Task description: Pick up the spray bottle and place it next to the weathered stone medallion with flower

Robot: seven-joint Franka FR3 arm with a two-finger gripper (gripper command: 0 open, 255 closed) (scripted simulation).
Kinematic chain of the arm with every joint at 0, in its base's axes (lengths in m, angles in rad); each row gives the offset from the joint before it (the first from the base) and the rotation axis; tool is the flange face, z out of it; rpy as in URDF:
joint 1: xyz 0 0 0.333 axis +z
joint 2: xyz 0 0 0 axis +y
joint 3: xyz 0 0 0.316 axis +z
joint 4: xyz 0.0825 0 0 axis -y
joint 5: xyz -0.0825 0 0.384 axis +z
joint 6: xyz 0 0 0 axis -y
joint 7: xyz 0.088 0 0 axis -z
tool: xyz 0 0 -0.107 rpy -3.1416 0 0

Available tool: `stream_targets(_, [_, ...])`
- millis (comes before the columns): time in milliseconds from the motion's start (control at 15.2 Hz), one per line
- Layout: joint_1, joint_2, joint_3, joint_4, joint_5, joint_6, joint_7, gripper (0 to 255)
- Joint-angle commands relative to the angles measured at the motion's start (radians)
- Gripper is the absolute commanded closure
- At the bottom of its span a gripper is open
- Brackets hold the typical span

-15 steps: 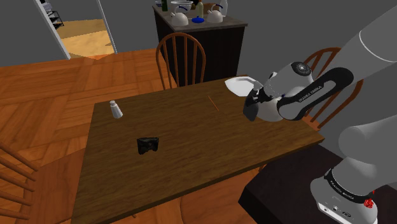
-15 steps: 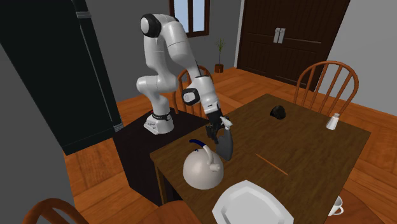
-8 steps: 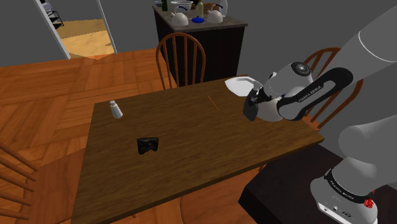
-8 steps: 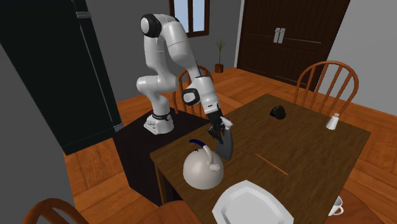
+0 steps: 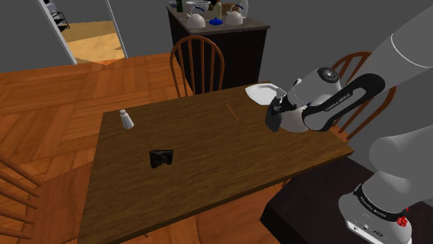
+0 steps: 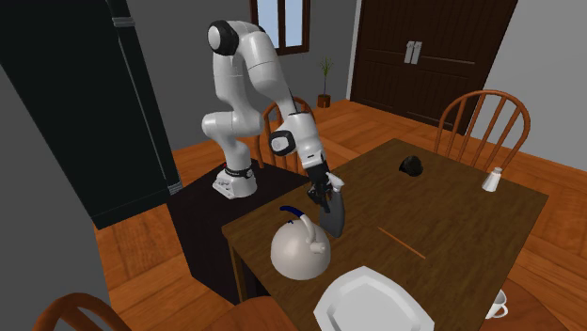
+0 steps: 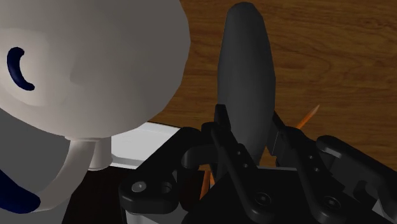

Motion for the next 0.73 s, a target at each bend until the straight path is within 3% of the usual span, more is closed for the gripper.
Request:
stream_targets(0, [0.089, -0.010, -0.087, 0.000, 0.010, -0.019, -0.011, 255])
stream_targets(132, [0.231, -0.034, -0.222, 0.001, 0.040, -0.056, -0.040, 255])
stream_targets(264, [0.328, -0.061, -0.310, 0.004, 0.078, -0.093, -0.073, 255])
stream_targets(462, [0.419, -0.104, -0.391, 0.010, 0.128, -0.149, -0.117, 255])
stream_targets(660, [0.474, -0.146, -0.440, 0.020, 0.163, -0.204, -0.149, 255])
